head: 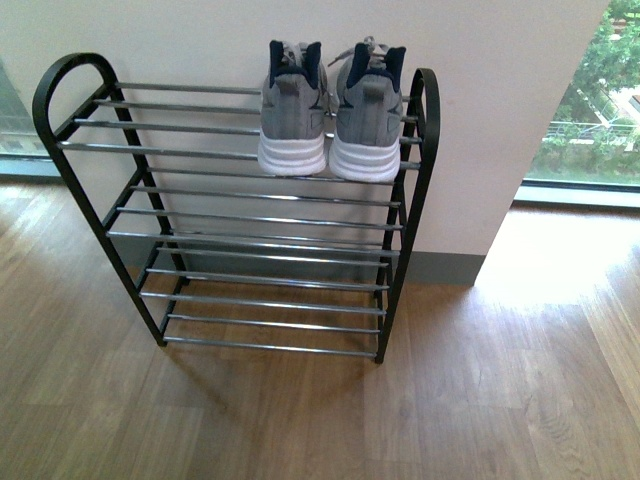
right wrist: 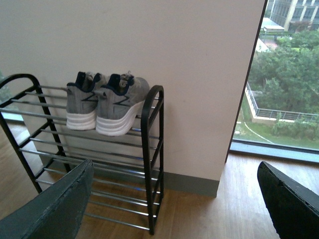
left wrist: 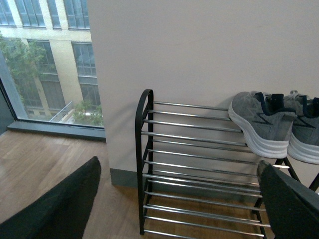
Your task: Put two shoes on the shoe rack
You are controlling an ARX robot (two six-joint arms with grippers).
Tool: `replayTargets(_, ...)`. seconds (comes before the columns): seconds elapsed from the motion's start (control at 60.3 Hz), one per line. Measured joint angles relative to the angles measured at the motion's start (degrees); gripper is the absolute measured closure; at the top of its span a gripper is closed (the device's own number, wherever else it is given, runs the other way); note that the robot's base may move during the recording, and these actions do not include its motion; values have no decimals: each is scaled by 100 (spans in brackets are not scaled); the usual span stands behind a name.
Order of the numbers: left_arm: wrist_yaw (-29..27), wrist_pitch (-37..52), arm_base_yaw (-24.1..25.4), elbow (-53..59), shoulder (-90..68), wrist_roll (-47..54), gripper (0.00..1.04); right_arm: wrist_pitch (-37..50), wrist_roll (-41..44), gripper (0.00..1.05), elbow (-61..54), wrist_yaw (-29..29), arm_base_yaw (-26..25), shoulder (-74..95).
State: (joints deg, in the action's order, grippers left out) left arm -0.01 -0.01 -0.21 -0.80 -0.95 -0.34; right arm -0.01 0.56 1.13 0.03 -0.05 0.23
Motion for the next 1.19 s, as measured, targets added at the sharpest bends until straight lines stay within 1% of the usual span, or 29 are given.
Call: replayTargets(1.194, 4, -2, 0, -2, 0, 7, 9, 0, -13, 9, 0, 13, 0, 0)
